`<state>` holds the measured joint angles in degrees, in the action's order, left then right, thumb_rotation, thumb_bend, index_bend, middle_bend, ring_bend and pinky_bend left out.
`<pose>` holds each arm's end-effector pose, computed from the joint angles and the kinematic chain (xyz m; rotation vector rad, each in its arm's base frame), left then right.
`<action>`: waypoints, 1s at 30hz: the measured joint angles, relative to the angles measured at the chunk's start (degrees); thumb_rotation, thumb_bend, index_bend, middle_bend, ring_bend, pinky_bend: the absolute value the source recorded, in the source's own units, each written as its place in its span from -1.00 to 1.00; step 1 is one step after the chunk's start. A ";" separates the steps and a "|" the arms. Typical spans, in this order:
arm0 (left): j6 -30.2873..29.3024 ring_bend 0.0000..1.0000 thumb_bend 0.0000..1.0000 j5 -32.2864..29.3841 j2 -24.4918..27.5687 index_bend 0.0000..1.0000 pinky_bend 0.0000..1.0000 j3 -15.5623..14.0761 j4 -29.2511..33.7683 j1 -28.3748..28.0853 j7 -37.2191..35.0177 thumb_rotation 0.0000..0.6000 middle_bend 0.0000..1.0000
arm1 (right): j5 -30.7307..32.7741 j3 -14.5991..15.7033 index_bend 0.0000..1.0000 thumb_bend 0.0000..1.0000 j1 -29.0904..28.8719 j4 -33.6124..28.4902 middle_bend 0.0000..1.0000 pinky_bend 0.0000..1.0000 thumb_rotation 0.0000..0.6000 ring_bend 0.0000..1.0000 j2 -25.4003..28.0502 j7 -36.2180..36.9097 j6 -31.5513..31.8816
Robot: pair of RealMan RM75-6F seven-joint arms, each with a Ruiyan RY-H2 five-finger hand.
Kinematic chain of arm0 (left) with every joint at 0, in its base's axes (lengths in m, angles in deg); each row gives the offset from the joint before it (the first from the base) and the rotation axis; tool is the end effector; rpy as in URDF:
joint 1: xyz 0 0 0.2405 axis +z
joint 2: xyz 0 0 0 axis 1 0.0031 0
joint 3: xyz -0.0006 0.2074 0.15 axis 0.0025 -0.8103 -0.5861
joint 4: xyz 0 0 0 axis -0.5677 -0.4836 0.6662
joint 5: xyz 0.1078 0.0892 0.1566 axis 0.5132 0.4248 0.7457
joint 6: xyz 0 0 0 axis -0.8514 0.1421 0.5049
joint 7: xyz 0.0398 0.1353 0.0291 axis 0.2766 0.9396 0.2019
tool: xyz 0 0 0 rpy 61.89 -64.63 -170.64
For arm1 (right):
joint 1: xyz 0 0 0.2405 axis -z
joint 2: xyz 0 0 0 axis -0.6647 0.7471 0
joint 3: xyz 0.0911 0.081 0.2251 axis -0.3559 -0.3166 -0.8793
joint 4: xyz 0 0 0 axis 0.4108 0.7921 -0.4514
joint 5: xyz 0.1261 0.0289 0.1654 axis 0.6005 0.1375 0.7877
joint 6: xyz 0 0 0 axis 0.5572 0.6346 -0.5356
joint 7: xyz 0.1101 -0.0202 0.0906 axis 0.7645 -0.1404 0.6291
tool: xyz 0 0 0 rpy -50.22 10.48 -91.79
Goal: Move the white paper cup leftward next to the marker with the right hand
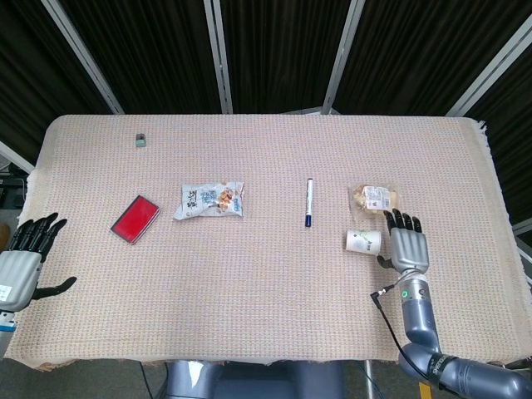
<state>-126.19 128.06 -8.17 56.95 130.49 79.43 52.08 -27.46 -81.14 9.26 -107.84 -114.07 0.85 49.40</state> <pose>-0.3027 0.2063 0.1553 -1.5118 -0.9053 -0.9017 -0.2487 -0.3127 0.0290 1.3879 -1.1167 0.5947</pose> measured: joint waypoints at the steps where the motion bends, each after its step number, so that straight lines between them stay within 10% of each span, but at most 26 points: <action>1: 0.00 -1.00 -0.77 0.00 0.00 -1.00 -1.00 0.00 -0.01 0.00 -0.03 1.00 -1.00 | -1.61 0.20 -0.57 -0.73 0.13 0.05 -1.00 -1.00 1.00 -1.00 -0.56 0.36 0.61; 30: 0.67 -1.00 -0.76 -0.34 0.14 -1.00 -1.00 0.11 0.17 -0.33 -0.19 1.00 -1.00 | -3.29 -2.46 -0.09 -0.65 -1.59 8.61 -0.98 -1.00 1.00 -1.00 -11.76 -6.21 2.62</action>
<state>-125.52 127.72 -8.03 57.06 130.66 79.09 51.89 -30.74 -83.60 7.66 -99.23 -125.83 -5.36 52.02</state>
